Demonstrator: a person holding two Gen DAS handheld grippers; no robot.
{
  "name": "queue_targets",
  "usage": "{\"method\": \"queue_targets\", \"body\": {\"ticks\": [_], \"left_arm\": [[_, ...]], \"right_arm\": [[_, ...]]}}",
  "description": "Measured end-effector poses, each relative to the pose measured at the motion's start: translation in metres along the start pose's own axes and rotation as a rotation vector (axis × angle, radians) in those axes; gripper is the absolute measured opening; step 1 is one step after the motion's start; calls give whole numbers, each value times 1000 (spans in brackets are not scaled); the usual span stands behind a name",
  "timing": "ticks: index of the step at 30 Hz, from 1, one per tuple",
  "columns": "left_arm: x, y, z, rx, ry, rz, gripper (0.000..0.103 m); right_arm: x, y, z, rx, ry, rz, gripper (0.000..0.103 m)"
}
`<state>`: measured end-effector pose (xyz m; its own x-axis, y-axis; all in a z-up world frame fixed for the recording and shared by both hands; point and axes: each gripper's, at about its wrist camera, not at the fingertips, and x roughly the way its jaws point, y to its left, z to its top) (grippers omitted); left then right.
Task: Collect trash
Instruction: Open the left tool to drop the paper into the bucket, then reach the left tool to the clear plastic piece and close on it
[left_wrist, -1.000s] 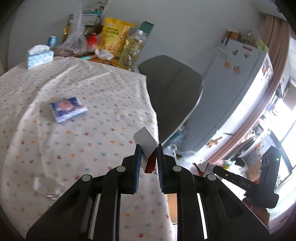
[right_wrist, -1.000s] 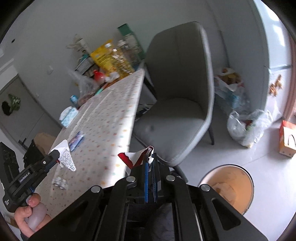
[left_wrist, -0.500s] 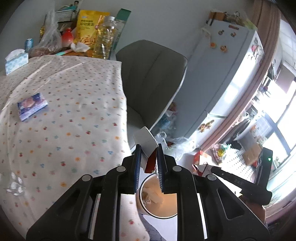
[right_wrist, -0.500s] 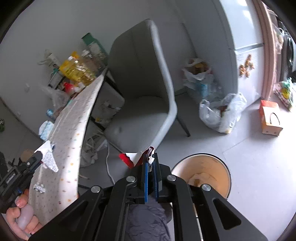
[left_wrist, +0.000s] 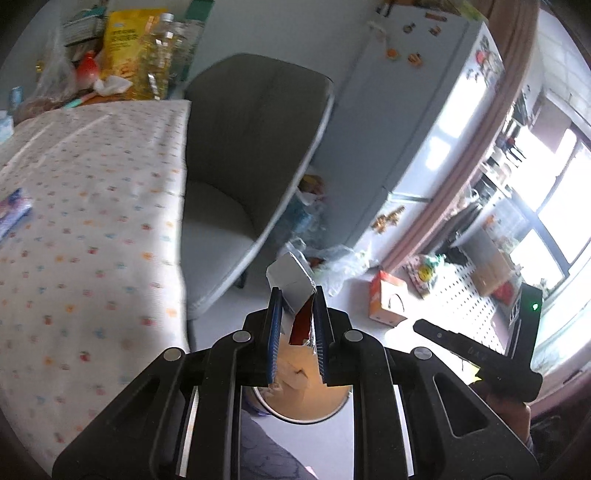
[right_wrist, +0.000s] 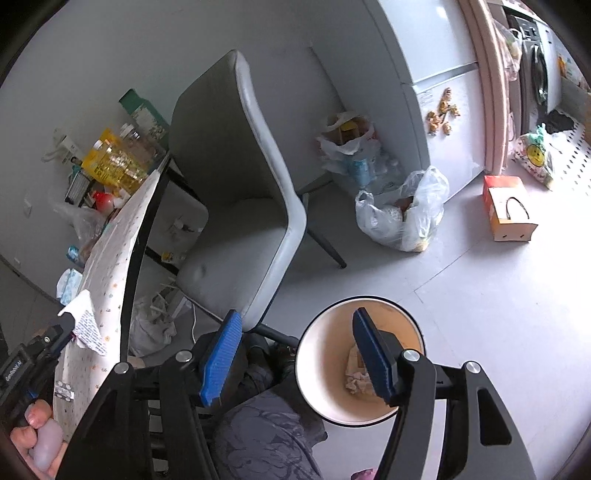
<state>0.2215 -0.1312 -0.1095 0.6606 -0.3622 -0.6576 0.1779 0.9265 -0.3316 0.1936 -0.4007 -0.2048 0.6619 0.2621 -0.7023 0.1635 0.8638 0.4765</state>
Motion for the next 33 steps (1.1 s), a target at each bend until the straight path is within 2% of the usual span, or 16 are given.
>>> {"method": "queue_targets", "body": {"ticks": [17,20,21,22,23,25,31,33], "left_arm": [[68,-81,-14,119,148,-134,17],[78,-90,-18,114,184,-164,22],[80,-92,-19,104,194,-172,32],[79,-90,-18,93,195,-174,45],[75,-88,-18,74,180,-182,51],[66,-84,-15,53,149,-200,71],[25,-56,2,21,53,-144,91],[10,-46,5,11,20,-118,96]], "right_arm": [[-66,-59,1,104,-106,-75,66],[-79,-66,-1,119,-125,-84,66],[-83,-68,-3,123,-130,-87,67],[-86,-70,-3,125,-134,-91,68],[-89,-72,-4,127,-136,-94,68],[-91,-73,-6,131,-138,-98,68],[-83,-61,-9,113,-124,-74,70],[-77,-48,-9,93,-121,-54,74]]}}
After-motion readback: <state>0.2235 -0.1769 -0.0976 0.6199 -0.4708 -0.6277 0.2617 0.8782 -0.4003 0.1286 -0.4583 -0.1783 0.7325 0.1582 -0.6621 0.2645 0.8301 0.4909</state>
